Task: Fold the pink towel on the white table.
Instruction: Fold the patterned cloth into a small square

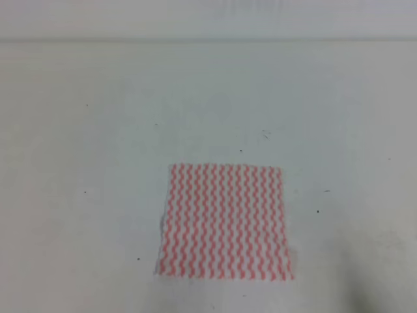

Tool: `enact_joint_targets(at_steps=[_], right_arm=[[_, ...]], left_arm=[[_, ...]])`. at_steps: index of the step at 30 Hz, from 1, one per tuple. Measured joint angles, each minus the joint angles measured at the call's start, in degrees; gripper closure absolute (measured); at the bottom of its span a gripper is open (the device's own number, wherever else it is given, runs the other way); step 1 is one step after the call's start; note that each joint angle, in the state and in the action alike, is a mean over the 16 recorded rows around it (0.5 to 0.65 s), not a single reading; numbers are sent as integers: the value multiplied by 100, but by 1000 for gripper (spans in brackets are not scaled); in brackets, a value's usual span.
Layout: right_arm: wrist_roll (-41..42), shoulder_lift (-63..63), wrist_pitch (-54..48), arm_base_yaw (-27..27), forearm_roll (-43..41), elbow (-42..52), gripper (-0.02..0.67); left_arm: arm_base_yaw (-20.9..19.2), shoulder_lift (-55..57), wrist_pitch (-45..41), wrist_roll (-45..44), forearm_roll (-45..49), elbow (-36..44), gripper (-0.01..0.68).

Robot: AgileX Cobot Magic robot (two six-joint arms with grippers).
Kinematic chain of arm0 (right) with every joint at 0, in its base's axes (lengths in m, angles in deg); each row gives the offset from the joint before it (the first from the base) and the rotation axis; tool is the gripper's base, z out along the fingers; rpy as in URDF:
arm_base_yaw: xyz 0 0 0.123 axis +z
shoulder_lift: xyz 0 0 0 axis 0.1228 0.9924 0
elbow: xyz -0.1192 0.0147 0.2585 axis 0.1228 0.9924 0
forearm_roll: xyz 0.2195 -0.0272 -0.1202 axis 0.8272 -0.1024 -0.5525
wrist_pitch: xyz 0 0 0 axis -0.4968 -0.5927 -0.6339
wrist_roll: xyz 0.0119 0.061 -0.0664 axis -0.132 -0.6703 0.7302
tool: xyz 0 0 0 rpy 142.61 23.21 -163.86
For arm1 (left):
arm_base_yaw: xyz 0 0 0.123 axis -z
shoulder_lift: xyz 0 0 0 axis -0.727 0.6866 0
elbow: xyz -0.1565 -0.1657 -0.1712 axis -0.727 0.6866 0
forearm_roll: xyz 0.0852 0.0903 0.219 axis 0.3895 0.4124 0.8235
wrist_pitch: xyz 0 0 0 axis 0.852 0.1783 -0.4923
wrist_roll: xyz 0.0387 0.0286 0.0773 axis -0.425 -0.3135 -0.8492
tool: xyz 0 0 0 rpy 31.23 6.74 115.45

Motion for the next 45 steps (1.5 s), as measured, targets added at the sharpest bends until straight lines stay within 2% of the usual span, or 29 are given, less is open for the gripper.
enact_joint_targets(at_steps=[45], right_arm=[[-1,0,-243,0,-141,-5,667]], left_arm=[[0,8,-3,0,15,8,675]])
